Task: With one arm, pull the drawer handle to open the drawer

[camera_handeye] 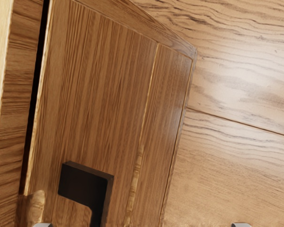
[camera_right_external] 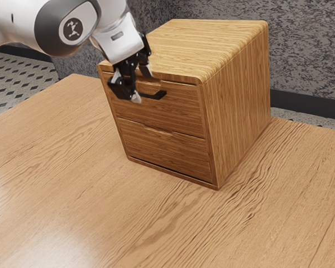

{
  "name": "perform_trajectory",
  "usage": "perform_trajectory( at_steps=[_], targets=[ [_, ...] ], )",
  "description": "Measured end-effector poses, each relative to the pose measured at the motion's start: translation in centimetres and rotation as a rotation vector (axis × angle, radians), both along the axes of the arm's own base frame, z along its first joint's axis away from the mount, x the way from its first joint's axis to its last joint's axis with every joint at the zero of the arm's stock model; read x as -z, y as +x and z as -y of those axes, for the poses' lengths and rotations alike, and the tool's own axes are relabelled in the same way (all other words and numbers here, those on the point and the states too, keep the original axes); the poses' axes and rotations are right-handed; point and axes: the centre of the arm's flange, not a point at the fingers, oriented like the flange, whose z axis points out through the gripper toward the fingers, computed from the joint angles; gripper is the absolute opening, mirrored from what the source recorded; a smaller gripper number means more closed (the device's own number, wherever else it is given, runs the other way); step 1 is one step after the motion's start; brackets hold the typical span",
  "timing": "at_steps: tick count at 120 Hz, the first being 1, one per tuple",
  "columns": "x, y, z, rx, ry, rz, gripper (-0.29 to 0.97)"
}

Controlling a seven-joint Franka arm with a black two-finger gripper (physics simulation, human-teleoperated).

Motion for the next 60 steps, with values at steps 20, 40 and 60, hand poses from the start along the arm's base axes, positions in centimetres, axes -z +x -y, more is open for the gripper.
perform_trajectory(
  at_steps=[20,40,60],
  targets=[
    [1.1,1.0,-0.9,-0.014,0.005,-0.006,0.46],
    [2.0,1.5,-0.8,-0.013,0.006,-0.016,0.45],
    [2.3,1.5,-2.0,-0.034,0.006,-0.019,0.45]
  ],
)
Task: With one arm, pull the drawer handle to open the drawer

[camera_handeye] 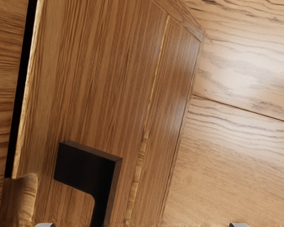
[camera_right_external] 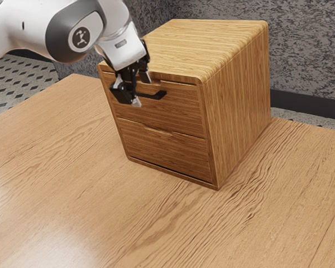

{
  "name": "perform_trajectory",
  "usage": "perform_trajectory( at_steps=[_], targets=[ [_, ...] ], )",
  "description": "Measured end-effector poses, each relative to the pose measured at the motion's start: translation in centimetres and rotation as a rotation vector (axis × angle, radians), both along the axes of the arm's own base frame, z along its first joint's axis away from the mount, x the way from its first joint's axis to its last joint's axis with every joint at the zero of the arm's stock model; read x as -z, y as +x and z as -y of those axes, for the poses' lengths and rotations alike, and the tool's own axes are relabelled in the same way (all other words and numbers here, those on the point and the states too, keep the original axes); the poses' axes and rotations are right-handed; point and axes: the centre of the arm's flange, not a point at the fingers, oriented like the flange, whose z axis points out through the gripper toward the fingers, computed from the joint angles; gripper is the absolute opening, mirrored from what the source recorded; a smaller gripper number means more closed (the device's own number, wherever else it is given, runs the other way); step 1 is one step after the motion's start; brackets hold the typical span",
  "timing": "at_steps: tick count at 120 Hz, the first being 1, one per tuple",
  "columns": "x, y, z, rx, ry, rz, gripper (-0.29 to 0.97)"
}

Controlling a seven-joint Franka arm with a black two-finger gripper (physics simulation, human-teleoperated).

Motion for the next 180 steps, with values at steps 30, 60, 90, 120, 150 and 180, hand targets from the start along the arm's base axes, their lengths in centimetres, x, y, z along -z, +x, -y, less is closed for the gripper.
perform_trajectory(
  at_steps=[30,60,90,120,150,180],
  targets=[
    [0.9,0.3,0.0,-0.001,0.0,-0.015,0.45],
    [2.4,0.9,-0.2,-0.004,-0.001,-0.042,0.45],
    [3.2,0.2,-0.3,-0.004,-0.001,-0.053,0.48],
    [2.6,-2.3,-1.3,-0.018,-0.003,-0.039,0.45],
    [3.7,-3.1,-1.7,-0.021,-0.004,-0.042,0.48],
    [3.6,-5.1,-2.9,-0.041,-0.009,-0.027,0.45]
  ],
)
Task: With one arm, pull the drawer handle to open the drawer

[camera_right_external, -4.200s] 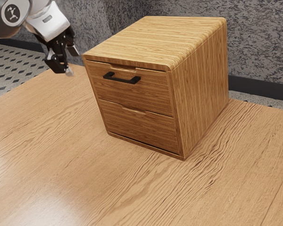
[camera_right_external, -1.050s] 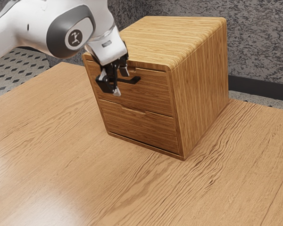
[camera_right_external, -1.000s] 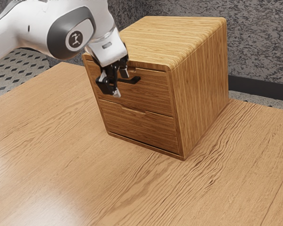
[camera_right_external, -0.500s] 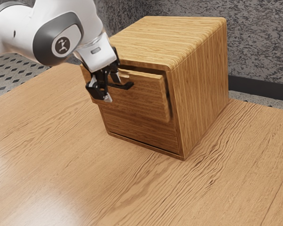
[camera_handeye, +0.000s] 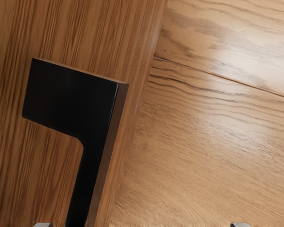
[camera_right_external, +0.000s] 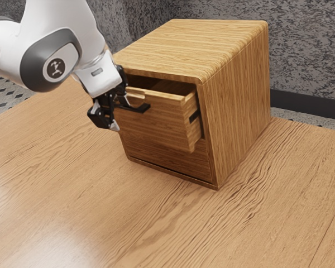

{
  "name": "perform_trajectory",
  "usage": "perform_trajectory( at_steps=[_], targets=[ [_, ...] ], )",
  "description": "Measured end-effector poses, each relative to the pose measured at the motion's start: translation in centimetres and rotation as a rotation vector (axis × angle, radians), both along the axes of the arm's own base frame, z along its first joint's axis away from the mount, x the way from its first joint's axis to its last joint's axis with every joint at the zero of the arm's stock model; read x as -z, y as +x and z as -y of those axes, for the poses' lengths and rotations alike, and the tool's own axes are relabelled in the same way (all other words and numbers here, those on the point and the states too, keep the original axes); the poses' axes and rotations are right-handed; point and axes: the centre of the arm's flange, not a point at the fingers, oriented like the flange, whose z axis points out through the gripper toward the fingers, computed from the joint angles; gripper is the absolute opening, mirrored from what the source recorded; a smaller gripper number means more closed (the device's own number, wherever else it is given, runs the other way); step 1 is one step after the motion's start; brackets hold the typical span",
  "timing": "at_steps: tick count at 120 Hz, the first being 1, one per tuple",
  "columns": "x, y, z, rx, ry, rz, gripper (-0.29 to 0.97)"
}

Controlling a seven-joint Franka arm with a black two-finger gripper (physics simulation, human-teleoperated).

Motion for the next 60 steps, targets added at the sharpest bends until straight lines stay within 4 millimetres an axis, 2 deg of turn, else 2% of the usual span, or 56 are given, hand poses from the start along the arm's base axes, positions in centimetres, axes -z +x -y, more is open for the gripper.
perform_trajectory(
  at_steps=[24,42,60],
  targets=[
    [0.9,-0.6,0.2,0.0,-0.003,-0.012,0.49],
    [0.9,-1.8,0.2,-0.004,-0.005,-0.011,0.46],
    [0.6,-4.0,0.1,-0.008,-0.01,-0.001,0.43]
  ],
)
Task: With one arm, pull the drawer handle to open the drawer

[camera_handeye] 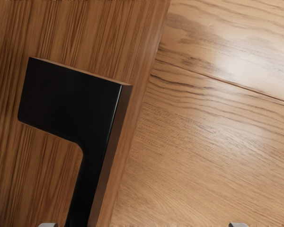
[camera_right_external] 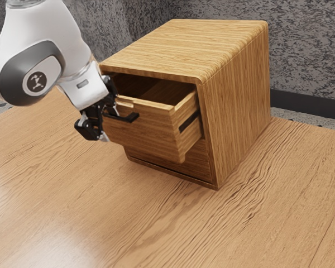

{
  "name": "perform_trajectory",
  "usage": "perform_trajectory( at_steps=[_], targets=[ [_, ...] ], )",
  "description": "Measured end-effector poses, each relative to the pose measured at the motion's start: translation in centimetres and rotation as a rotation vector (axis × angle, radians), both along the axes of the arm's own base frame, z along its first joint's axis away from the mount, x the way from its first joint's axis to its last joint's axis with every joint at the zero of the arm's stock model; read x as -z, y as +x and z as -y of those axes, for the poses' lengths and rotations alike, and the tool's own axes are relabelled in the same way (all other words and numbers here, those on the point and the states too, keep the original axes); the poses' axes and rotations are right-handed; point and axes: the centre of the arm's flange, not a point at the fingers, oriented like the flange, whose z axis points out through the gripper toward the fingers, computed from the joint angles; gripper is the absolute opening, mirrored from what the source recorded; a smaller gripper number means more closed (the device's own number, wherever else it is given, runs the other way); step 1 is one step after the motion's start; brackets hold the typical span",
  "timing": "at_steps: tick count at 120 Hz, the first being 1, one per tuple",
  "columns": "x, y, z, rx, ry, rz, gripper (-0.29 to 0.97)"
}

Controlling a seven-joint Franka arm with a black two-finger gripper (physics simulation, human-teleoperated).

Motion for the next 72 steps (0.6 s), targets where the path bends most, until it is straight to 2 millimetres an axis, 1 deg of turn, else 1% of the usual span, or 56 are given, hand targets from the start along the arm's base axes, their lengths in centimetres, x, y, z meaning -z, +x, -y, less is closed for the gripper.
perform_trajectory(
  at_steps=[18,24,28,30,32,34,39,46,53,59,68,72],
  targets=[
    [0.1,-2.0,-0.8,-0.015,-0.007,0.006,0.42],
    [0.1,-2.6,-0.9,-0.018,-0.011,0.008,0.36],
    [-0.1,-3.3,-0.9,-0.02,-0.013,0.016,0.32],
    [-0.4,-3.9,-0.9,-0.021,-0.015,0.023,0.27],
    [-1.0,-4.6,-1.0,-0.022,-0.017,0.036,0.18],
    [-1.6,-5.3,-1.1,-0.025,-0.017,0.049,0.14],
    [-2.9,-6.7,-1.3,-0.033,-0.019,0.079,0.1],
    [-4.5,-7.9,-1.4,-0.038,-0.024,0.113,0.18],
    [-6.9,-8.3,-0.5,-0.038,-0.028,0.154,0.31],
    [-9.1,-8.2,0.9,-0.049,-0.038,0.181,0.4],
    [-11.6,-8.0,3.9,-0.078,-0.057,0.197,0.48],
    [-12.5,-7.4,5.0,-0.104,-0.07,0.197,0.51]
  ],
)
